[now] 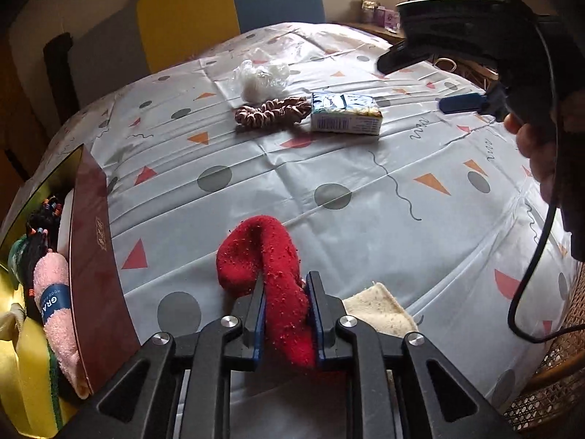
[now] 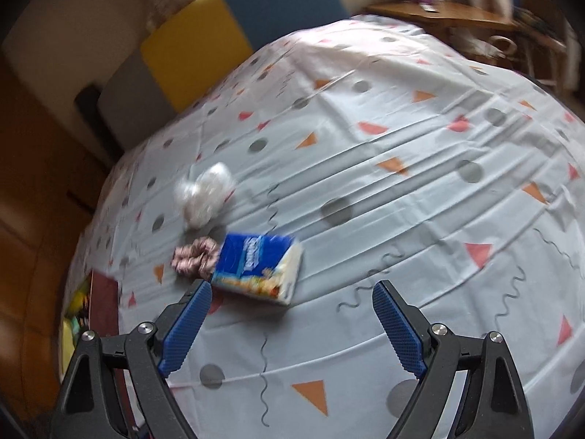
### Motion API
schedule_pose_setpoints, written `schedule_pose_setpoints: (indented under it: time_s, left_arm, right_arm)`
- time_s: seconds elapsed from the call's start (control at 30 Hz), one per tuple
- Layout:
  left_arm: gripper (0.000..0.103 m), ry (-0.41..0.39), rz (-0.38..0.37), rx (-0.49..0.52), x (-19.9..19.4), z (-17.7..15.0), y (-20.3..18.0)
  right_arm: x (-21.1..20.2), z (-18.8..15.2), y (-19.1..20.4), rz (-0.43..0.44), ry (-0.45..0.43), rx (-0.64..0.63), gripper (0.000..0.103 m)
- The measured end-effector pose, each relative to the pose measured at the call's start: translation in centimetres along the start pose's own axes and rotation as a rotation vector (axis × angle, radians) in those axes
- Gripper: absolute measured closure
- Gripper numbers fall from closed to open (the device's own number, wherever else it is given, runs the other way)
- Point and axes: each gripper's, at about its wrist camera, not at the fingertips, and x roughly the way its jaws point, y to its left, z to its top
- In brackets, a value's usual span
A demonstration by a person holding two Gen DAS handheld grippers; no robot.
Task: Organize soft objects
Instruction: 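Grasp the blue Tempo tissue pack with the right tool while the left tool holds the sock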
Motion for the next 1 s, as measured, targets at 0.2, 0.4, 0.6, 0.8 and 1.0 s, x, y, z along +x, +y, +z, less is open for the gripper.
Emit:
schedule_pose_setpoints:
  time_s: [0.2, 0.4, 0.6, 0.8, 1.0]
  left_arm:
    - [0.084, -0.026, -0.03, -0.009, 0.1, -0.5, 0.6]
    - [0.084, -0.038, -0.058, -0.048, 0.1, -0.7, 1.0]
    - [0.084, -0.042, -0.074, -0.063, 0.0, -0.8, 1.1]
    - [0.084, -0.051, -0.077, -0.073, 0.0, -0.9, 1.3]
    - [0.084, -0.058, -0.066, -0.069, -0.1, -1.0, 1.1]
  right_arm:
    - [1.9, -0.8, 4.5, -0.054, 0.061, -0.326, 0.012]
    - [5.1, -0.6, 8.0, -0.137, 0.148, -0.683, 0.007]
    - [9.2, 0.7, 8.8, -0.227, 0.205, -0.798, 0.007]
    - [9.4, 0.7, 9.0, -0.196, 0.229, -0.768, 0.04]
    - [6.0, -3.2, 8.1, -0.133, 0.277, -0.645, 0.041]
